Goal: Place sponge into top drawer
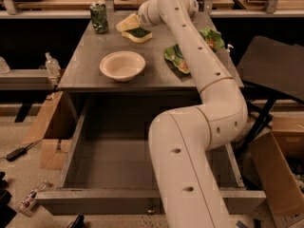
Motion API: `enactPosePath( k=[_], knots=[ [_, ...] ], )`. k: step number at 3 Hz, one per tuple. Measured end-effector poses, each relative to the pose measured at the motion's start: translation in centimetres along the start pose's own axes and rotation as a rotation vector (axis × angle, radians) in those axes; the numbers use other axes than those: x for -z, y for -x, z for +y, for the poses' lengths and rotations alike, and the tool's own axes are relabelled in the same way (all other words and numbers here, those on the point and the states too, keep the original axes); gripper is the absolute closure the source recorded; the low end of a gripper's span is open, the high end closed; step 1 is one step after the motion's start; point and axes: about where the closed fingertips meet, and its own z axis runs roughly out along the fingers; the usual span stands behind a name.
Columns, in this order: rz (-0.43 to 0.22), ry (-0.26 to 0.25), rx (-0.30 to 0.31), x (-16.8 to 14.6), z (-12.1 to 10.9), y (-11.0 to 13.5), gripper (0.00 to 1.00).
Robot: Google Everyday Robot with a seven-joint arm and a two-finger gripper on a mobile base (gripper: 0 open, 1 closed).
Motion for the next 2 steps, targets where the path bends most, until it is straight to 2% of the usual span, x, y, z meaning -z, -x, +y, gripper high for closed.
enactPosePath(
  k=[1, 2],
  knots=[
    [0.083, -0.042, -0.025, 0.0, -0.8, -1.8, 0.0],
    [0.153, -0.065, -0.085, 0.6, -1.7, -3.9, 0.0]
  ],
)
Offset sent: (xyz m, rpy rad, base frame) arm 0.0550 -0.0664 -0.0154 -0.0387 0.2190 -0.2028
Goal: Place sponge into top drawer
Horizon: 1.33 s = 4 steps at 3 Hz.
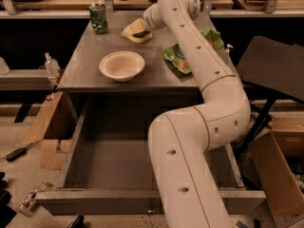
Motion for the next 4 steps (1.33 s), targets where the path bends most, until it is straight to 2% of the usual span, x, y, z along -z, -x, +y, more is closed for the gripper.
enactPosePath(
  k=[1, 2, 3, 4],
  knots=[
    [0.05, 0.014, -0.065, 0.3, -0.3, -2.0, 0.0],
    [0.05, 0.014, -0.065, 0.3, -0.3, -2.0, 0.0],
    [0.048, 0.064, -0.079, -1.2, 1.4, -2.8, 0.0],
    [0.058, 0.138, -0.083, -2.9, 4.2, -3.8, 0.0]
  ],
)
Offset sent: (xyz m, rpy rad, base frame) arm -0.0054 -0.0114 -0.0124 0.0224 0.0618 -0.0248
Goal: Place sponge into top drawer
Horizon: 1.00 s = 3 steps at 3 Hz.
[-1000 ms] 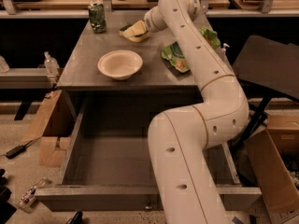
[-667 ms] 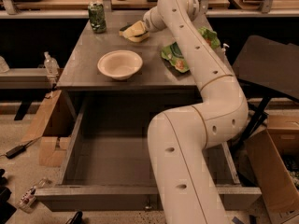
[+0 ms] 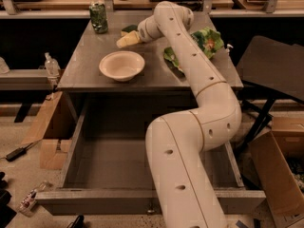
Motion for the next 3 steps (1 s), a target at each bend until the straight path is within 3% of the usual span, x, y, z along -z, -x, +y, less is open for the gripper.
enactPosePath(
  k=[1, 3],
  knots=[
    [0.026, 0.035, 0.001, -1.28, 1.7, -0.64, 0.2],
    [0.029, 0.038, -0.001, -0.85, 1.84, 0.03, 0.66]
  ],
)
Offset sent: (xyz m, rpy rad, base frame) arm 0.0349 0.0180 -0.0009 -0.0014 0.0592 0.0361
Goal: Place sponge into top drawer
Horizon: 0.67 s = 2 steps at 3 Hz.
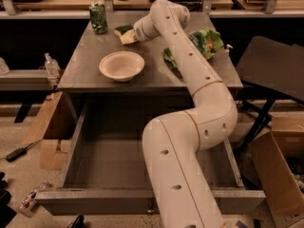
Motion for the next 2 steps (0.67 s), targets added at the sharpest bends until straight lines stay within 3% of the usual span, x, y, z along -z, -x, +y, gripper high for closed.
enactPosePath(
  k=[1, 2],
  knots=[
    [0.0, 0.0, 0.0, 0.67, 0.31, 0.43, 0.9],
    [0.0, 0.0, 0.0, 0.79, 0.34, 0.54, 1.0]
  ],
)
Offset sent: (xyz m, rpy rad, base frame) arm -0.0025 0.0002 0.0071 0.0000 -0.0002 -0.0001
